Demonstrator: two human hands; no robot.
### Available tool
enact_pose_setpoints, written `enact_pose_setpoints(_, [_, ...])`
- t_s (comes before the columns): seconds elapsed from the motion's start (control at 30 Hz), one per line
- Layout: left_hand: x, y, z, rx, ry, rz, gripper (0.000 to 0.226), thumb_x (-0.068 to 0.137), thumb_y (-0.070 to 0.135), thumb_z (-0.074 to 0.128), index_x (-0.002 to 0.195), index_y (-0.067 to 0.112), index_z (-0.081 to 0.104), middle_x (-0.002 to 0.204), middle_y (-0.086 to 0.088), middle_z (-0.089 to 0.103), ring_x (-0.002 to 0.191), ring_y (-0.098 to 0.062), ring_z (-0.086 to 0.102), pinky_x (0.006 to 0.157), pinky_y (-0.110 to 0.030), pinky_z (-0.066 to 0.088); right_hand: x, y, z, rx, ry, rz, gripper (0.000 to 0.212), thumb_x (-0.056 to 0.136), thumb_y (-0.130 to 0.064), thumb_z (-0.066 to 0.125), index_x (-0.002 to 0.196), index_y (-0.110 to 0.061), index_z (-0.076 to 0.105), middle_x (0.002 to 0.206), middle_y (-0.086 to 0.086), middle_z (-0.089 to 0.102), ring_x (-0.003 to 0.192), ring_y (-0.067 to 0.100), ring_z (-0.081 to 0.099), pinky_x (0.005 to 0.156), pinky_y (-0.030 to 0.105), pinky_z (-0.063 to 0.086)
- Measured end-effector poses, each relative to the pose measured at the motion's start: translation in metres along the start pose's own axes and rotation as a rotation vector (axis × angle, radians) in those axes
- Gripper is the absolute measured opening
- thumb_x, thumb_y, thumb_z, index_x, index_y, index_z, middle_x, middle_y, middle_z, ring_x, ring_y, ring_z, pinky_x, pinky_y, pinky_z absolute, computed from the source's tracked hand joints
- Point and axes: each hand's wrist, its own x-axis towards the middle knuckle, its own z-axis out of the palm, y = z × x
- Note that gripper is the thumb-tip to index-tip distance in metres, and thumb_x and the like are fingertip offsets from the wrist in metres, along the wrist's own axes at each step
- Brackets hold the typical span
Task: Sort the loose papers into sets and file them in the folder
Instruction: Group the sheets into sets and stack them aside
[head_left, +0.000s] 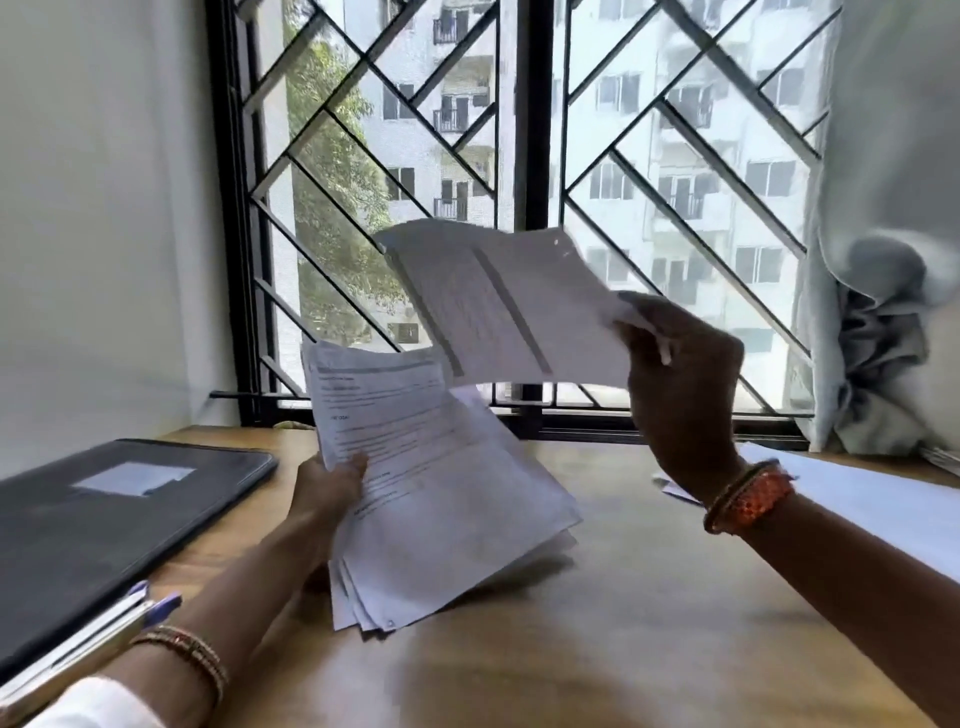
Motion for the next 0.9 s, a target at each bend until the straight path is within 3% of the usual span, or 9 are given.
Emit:
enact_pose_setpoints(0.1, [0.003,0.0,-0.005,-0.066,0.018,0.042,0.025,0.1,0.012,0.043,0.113,-0.003,0.057,0.106,-0.024,0.062,0.091,-0.033,0.058,0.083,-0.04,0.05,-0.032,-0.037,-0.002,-0.107,-0.367,-0.507,0.047,0.091,0.01,0.032,0.11,-0.006,0.071,0.113,0.009,0.069,0.101,0.019,0.067,0.089,0.028,0.053])
enact_pose_setpoints(0.17, [0.005,0.001,-0.01,-0.128,-0.018,0.046,0.032,0.098,0.013,0.045,0.114,-0.014,0.05,0.104,-0.035,0.055,0.088,-0.033,0.054,0.079,-0.038,0.045,-0.062,-0.036,0.0,-0.258,-0.576,-0.709,0.053,0.1,0.0,0.021,0.112,-0.01,0.072,0.115,0.01,0.069,0.101,0.026,0.068,0.081,0.036,0.057])
enact_pose_setpoints(0.27, [0.008,0.002,-0.009,-0.156,-0.018,0.045,0.013,0.091,0.023,0.054,0.087,0.015,0.062,0.086,-0.021,0.062,0.079,-0.025,0.054,0.072,-0.034,0.044,-0.083,-0.023,0.004,-0.365,-0.718,-0.729,0.061,0.1,0.0,0.013,0.112,-0.013,0.071,0.114,0.009,0.07,0.096,0.024,0.07,0.073,0.034,0.058])
enact_pose_setpoints(0.47, [0.006,0.002,-0.006,-0.119,-0.028,0.046,0.072,0.084,0.078,0.023,0.111,0.025,0.065,0.104,0.001,0.07,0.094,-0.017,0.065,0.087,-0.034,0.052,-0.094,-0.014,0.01,-0.343,-0.81,-0.744,0.057,0.093,0.005,0.019,0.114,-0.012,0.069,0.112,0.007,0.07,0.094,0.021,0.07,0.07,0.032,0.058])
enact_pose_setpoints(0.57, [0.051,-0.051,-0.022,0.069,-0.056,0.053,0.062,0.074,0.084,0.039,0.101,0.035,0.064,0.1,0.011,0.069,0.082,0.0,0.065,0.08,-0.021,0.053,-0.097,-0.011,0.011,-0.283,-0.914,-0.729,0.045,0.083,0.0,0.041,0.116,-0.015,0.068,0.114,0.004,0.07,0.096,0.019,0.069,0.068,0.031,0.058])
enact_pose_setpoints(0.63, [0.047,-0.049,-0.022,0.068,-0.024,0.036,0.043,0.081,0.065,0.059,0.105,0.03,0.066,0.103,0.004,0.071,0.084,-0.006,0.068,0.079,-0.027,0.057,-0.097,-0.008,0.009,-0.173,-1.083,-0.581,0.041,0.089,-0.028,0.05,0.129,-0.024,0.059,0.122,-0.005,0.066,0.106,0.015,0.065,0.085,0.032,0.053])
enact_pose_setpoints(0.7, [0.013,-0.015,-0.005,-0.039,-0.025,0.14,0.023,0.093,0.032,0.06,0.109,0.017,0.065,0.096,-0.003,0.07,0.082,-0.018,0.068,0.074,-0.032,0.058,-0.095,-0.008,0.004,0.019,-1.196,-0.151,0.061,0.086,-0.062,0.046,0.14,-0.033,0.045,0.131,-0.015,0.058,0.118,0.004,0.055,0.102,0.029,0.041])
enact_pose_setpoints(0.8, [-0.008,0.008,0.012,-0.194,-0.051,0.204,0.014,0.094,0.017,0.057,0.104,0.01,0.064,0.088,-0.002,0.068,0.073,-0.015,0.068,0.067,-0.029,0.058,-0.085,-0.006,0.002,0.218,-0.919,0.394,0.072,0.075,-0.067,0.053,0.138,-0.033,0.043,0.131,-0.027,0.048,0.117,-0.01,0.047,0.098,0.012,0.037])
enact_pose_setpoints(0.9, [-0.009,0.016,0.016,-0.273,-0.052,0.275,0.008,0.095,0.014,0.055,0.094,0.015,0.063,0.081,0.004,0.067,0.068,-0.01,0.066,0.06,-0.023,0.056,-0.063,0.01,0.005,0.29,-0.575,0.826,0.083,0.072,-0.058,0.067,0.138,-0.013,0.044,0.137,-0.002,0.053,0.122,0.017,0.053,0.1,0.033,0.046])
